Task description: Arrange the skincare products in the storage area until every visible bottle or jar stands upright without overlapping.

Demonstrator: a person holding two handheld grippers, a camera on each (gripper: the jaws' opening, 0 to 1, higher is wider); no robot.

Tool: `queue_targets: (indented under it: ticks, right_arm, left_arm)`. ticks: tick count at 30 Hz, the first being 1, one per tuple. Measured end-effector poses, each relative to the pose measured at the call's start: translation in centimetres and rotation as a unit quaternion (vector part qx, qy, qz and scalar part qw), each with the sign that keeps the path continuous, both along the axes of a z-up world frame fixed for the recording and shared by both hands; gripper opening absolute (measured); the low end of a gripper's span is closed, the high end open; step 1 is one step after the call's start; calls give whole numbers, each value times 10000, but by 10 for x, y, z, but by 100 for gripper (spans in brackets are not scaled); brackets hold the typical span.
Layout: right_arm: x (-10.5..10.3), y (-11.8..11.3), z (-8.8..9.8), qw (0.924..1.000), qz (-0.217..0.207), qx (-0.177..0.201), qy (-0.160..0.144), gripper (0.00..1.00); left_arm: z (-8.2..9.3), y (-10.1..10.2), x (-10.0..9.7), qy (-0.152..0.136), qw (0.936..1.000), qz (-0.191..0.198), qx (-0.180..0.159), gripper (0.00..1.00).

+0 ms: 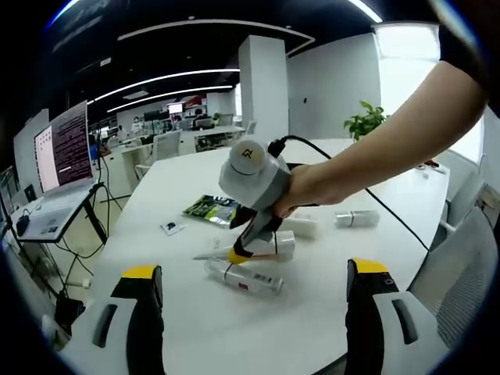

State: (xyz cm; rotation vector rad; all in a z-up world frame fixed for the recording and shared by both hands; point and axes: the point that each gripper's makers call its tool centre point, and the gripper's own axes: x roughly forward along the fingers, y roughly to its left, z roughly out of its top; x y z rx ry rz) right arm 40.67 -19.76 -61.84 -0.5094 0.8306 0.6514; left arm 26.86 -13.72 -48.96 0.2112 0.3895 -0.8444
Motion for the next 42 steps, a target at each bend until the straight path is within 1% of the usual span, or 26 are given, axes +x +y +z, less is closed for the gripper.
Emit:
queue_targets:
  ticks: [3,4,5,9,10,12,15,18,22,24,26,28,30,32,34,38,40,42]
  right_arm:
    - [-2,0,-4,10000,50,-34,55,34]
    - [-2,3,-2,9999,0,84,78,33]
    - [0,3,-3,9999,-43,79,77,31]
    - [1,4,-3,9998,-95,172,89,29]
    - [0,4,-3,9998,-52,165,81,28]
    - [1,3,-3,9997,-139,177,52,27]
    - [1,3,-3,9998,-80,150,35,26]
    - [2,3,-3,9997,-141,199,1,24]
    - [-3,2,1,9994,-182,290,-50,24]
    - [-5,0,3,9990,-256,363,-46,24]
    - [-8,-4,6,9978,-442,486,-12,24]
    - [-8,-8,13,9964,-557,630,-99,24]
    - [-12,-11,18,9960,-596,649,-121,24]
    - [-17,-15,20,9961,-596,620,-209,24]
    - [-18,-17,20,9960,-606,618,-239,24]
    - [-27,-22,27,9942,-747,714,-300,23]
    - [-29,-23,34,9926,-808,800,-416,23]
    - [-34,-22,47,9915,-839,854,-516,23]
  left_arm:
    - [-1,0,1,9,10000,17,-1,92]
    - [-1,0,1,14,10000,22,-2,92]
    - [-2,0,1,15,10000,25,3,92]
    - [-2,0,1,12,10000,31,18,92]
    - [-2,1,1,10,10000,33,21,92]
    - [-2,1,1,16,10000,37,26,92]
    - [-2,1,2,29,10000,53,16,92]
    - [-2,2,2,36,10000,77,12,91]
    - [-2,3,3,31,9999,113,13,91]
    - [-1,4,3,34,9999,112,15,91]
    - [-1,3,2,12,10000,95,28,91]
    - [-1,2,1,0,10000,68,54,91]
    - [0,2,1,-23,10000,56,58,91]
    - [0,2,1,-12,10000,53,54,91]
    - [0,2,1,5,10000,67,20,91]
    - [1,2,1,45,9999,88,-19,91]
    - [1,2,1,45,10000,81,-21,90]
    - [1,1,0,49,10000,47,2,89]
